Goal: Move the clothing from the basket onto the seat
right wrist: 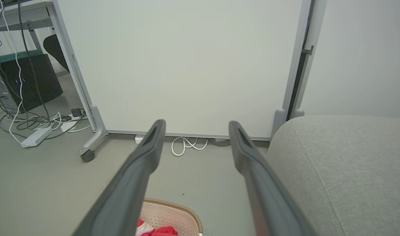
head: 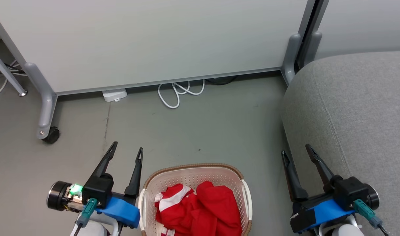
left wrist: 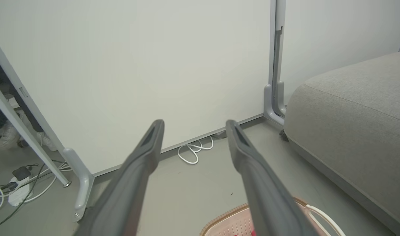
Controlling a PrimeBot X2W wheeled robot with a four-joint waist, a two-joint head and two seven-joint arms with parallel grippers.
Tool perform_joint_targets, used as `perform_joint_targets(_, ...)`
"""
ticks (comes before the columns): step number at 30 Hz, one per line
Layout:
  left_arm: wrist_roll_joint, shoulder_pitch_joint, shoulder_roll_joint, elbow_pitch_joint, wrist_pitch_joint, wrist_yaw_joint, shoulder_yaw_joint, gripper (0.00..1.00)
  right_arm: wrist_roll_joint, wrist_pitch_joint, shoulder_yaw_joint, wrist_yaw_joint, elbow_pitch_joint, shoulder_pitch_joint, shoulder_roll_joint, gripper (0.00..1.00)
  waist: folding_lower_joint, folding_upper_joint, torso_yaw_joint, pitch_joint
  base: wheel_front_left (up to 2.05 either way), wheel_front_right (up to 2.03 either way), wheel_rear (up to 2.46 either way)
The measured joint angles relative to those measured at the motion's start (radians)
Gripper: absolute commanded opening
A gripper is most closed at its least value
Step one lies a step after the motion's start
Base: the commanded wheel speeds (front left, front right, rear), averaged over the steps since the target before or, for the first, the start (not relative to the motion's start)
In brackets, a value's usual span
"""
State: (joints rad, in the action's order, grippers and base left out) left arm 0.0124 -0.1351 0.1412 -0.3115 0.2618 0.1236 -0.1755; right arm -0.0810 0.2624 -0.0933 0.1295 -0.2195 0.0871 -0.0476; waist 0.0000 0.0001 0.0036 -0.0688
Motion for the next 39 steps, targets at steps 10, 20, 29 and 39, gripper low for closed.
perform_joint_targets(10, 0.037, -0.136, 0.062, -0.139, 0.001, 0.006, -0.165, 1.0, 0.012, 0.0, -0.021, 0.0, 0.032, 0.069, 0.0, 1.0, 0.0, 0.0, -0.04, -0.104, 0.0, 0.0, 0.0)
perform_joint_targets(20, 0.123, -0.344, 0.147, -0.3, 0.001, 0.006, -0.404, 1.0, 0.018, 0.0, -0.044, 0.0, 0.084, 0.173, -0.001, 1.0, 0.0001, 0.0, -0.109, -0.275, 0.0, 0.0, 0.0)
perform_joint_targets(29, 0.185, -0.516, 0.195, -0.424, 0.001, 0.006, -0.623, 1.0, 0.021, 0.0, -0.046, 0.001, 0.143, 0.236, -0.002, 1.0, 0.0002, 0.0, -0.163, -0.435, 0.0, 0.0, 0.0)
perform_joint_targets(39, 0.25, -0.698, 0.215, -0.631, 0.001, 0.006, -0.946, 1.0, 0.045, 0.0, -0.039, 0.001, 0.212, 0.278, -0.002, 1.0, 0.0003, -0.0001, -0.199, -0.614, 0.0, 0.0, 0.0)
